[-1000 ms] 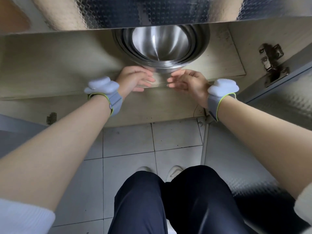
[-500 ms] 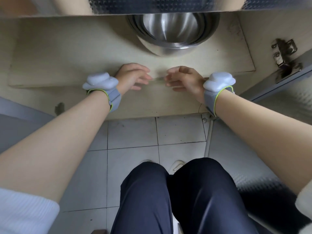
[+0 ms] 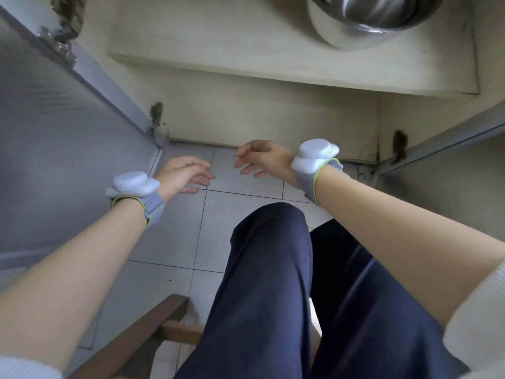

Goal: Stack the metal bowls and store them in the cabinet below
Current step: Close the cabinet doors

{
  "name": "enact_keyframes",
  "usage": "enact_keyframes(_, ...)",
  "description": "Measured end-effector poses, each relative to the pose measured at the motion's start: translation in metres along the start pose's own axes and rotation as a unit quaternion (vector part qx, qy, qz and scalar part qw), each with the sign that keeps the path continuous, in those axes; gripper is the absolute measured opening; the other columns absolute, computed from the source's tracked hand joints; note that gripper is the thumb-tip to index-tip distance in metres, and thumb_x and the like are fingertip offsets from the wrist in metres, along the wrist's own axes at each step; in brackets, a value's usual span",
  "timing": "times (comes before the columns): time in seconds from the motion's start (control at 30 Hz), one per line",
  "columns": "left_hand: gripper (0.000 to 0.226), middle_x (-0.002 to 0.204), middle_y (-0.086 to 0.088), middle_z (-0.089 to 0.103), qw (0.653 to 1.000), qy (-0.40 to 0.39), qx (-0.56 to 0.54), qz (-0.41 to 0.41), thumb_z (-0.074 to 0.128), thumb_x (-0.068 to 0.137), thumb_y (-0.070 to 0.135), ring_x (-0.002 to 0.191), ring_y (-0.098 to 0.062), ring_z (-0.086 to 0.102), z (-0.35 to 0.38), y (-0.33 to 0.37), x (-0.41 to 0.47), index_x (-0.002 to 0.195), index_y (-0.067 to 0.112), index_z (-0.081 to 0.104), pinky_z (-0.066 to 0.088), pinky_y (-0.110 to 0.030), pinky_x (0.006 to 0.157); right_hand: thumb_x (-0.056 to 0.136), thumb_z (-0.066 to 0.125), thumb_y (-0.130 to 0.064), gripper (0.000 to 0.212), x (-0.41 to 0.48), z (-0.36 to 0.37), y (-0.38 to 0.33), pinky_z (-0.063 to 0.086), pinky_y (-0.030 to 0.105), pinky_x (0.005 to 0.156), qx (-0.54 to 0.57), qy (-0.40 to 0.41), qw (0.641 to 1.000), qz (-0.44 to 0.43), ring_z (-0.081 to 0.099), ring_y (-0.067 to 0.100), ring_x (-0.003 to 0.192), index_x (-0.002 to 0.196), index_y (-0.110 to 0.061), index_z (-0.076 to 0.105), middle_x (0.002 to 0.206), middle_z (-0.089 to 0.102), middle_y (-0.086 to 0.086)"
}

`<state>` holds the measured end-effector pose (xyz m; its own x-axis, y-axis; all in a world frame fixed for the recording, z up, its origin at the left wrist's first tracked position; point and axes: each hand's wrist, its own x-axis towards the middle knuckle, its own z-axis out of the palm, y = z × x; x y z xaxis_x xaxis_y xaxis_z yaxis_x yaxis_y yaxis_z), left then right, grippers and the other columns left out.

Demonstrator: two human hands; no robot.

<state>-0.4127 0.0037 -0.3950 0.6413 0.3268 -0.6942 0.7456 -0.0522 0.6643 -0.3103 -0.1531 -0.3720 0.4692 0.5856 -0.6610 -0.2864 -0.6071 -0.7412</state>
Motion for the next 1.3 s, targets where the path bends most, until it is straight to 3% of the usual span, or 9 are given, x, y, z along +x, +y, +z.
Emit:
enact_keyframes(0.13,0.020,0.088,0.000,0.067,0.999,0.015,-0.012,-0.033,0.042,0.094,0.017,0.083,-0.015,0.063,-0.028,-0.047,-0.026,0.105,0.015,0.059,0.048,-0.029,0.080,0.095,0.039,-0.013,0.013,-0.003,0.049,-0.001,0.038,0.020,0.068,-0.034,-0.046,0.998,0.006,0.056,0.015,0.091,0.101,-0.018,0.049,0.103,0.059,-0.001)
enact_keyframes(0.33,0.019,0.094,-0.005,0.067,0.995,0.055,-0.053,-0.062,0.043,0.094,0.017,0.083,-0.016,0.065,-0.074,-0.103,-0.060,0.096,0.017,0.061,0.048,-0.028,0.075,0.094,0.044,-0.018,0.010,-0.003,0.111,-0.013,0.039,0.019,0.068,-0.079,-0.104,0.991,0.011,0.057,0.014,0.092,0.102,-0.018,0.050,0.103,0.060,-0.001)
enact_keyframes(0.43,0.018,0.091,-0.005,0.067,0.990,0.082,-0.085,-0.076,0.044,0.094,0.016,0.081,-0.016,0.064,-0.101,-0.133,-0.081,0.088,0.019,0.061,0.048,-0.032,0.081,0.093,0.046,-0.019,0.011,-0.001,0.150,-0.021,0.040,0.018,0.069,-0.111,-0.130,0.985,0.009,0.058,0.014,0.091,0.102,-0.018,0.051,0.102,0.061,-0.002)
enact_keyframes(0.53,0.018,0.090,-0.004,0.065,0.985,0.103,-0.102,-0.094,0.044,0.094,0.018,0.078,-0.014,0.063,-0.117,-0.152,-0.094,0.085,0.022,0.059,0.047,-0.028,0.073,0.093,0.044,-0.018,0.015,0.000,0.172,-0.022,0.040,0.018,0.069,-0.129,-0.146,0.981,0.012,0.058,0.013,0.091,0.105,-0.018,0.053,0.103,0.061,-0.002)
enact_keyframes(0.83,0.019,0.109,-0.014,0.060,0.955,0.215,-0.150,-0.139,0.044,0.094,0.018,0.046,0.000,0.065,-0.161,-0.207,-0.114,0.110,0.013,0.053,0.050,-0.027,0.060,0.093,0.039,-0.014,0.019,0.001,0.232,-0.037,0.041,0.019,0.068,-0.198,-0.204,0.959,-0.015,0.059,0.012,0.091,0.104,-0.019,0.054,0.102,0.062,-0.004)
enact_keyframes(0.9,0.029,0.122,-0.020,0.059,0.951,0.230,-0.145,-0.147,0.042,0.095,0.016,0.062,-0.013,0.065,-0.163,-0.210,-0.111,0.122,0.008,0.049,0.049,-0.028,0.059,0.093,0.039,-0.015,0.027,0.001,0.237,-0.039,0.041,0.019,0.068,-0.205,-0.206,0.957,-0.017,0.059,0.011,0.091,0.113,-0.015,0.056,0.102,0.061,-0.004)
enact_keyframes(1.07,0.042,0.136,-0.022,0.052,0.933,0.270,-0.135,-0.195,0.039,0.094,0.012,0.102,-0.029,0.058,-0.167,-0.218,-0.108,0.133,-0.002,0.041,0.045,-0.044,0.091,0.093,0.038,-0.014,0.032,-0.001,0.253,-0.043,0.041,0.018,0.068,-0.222,-0.212,0.952,-0.017,0.058,0.011,0.092,0.120,-0.011,0.055,0.114,0.065,0.003)
enact_keyframes(1.17,0.043,0.136,-0.021,0.052,0.930,0.283,-0.147,-0.184,0.039,0.093,0.011,0.113,-0.035,0.059,-0.167,-0.220,-0.105,0.134,-0.001,0.040,0.047,-0.040,0.082,0.093,0.037,-0.013,0.032,-0.003,0.256,-0.044,0.041,0.018,0.067,-0.226,-0.214,0.950,-0.022,0.058,0.012,0.092,0.120,-0.010,0.055,0.123,0.065,0.005)
enact_keyframes(1.3,0.038,0.132,-0.021,0.055,0.928,0.306,-0.137,-0.163,0.041,0.090,0.006,0.091,-0.025,0.057,-0.165,-0.225,-0.103,0.126,-0.001,0.048,0.044,-0.028,0.060,0.093,0.036,-0.013,0.033,-0.004,0.254,-0.042,0.041,0.019,0.067,-0.228,-0.213,0.950,-0.024,0.058,0.012,0.092,0.121,-0.010,0.054,0.124,0.065,0.005)
